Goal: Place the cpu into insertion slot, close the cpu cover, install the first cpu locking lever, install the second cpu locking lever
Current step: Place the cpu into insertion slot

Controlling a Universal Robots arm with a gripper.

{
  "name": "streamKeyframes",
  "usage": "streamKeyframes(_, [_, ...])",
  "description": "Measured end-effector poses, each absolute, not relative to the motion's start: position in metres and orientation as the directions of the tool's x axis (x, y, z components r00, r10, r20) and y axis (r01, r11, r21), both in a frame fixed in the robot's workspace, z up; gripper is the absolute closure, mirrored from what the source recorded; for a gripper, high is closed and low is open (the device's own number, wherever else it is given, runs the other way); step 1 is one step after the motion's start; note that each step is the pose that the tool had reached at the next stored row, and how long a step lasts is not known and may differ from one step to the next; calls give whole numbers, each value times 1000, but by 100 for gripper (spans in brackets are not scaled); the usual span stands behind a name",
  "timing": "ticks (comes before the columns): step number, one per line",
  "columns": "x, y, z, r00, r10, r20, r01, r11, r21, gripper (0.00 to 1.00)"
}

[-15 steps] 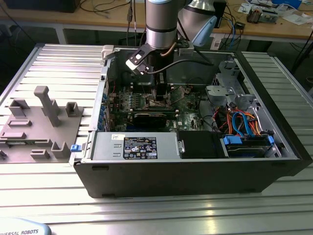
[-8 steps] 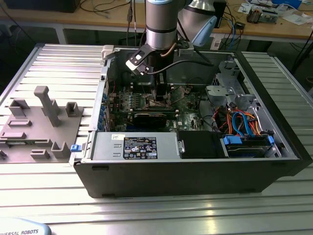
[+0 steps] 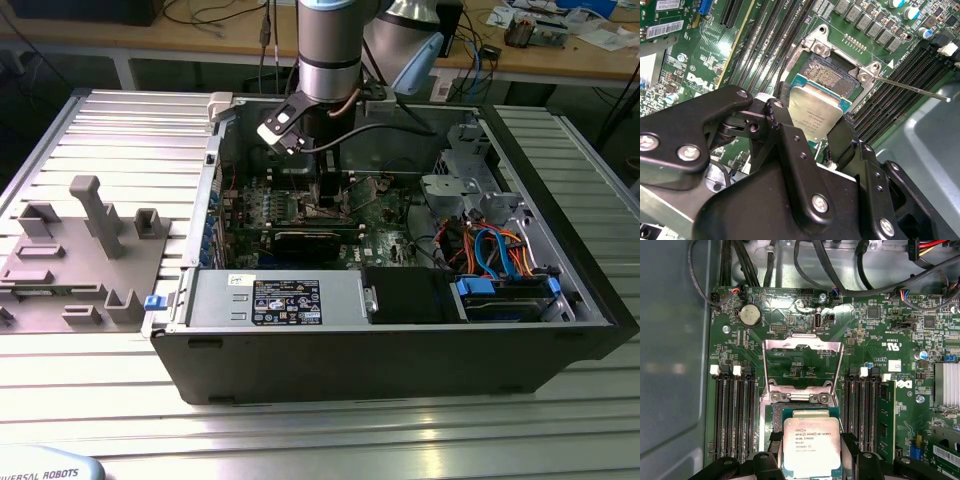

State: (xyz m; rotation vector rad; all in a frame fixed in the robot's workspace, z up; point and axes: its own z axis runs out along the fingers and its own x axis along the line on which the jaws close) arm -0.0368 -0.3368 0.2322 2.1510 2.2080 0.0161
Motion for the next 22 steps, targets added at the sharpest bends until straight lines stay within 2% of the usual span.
streamKeyframes(22, [-37,-336,223,-25,999,-35,998,27,49,46])
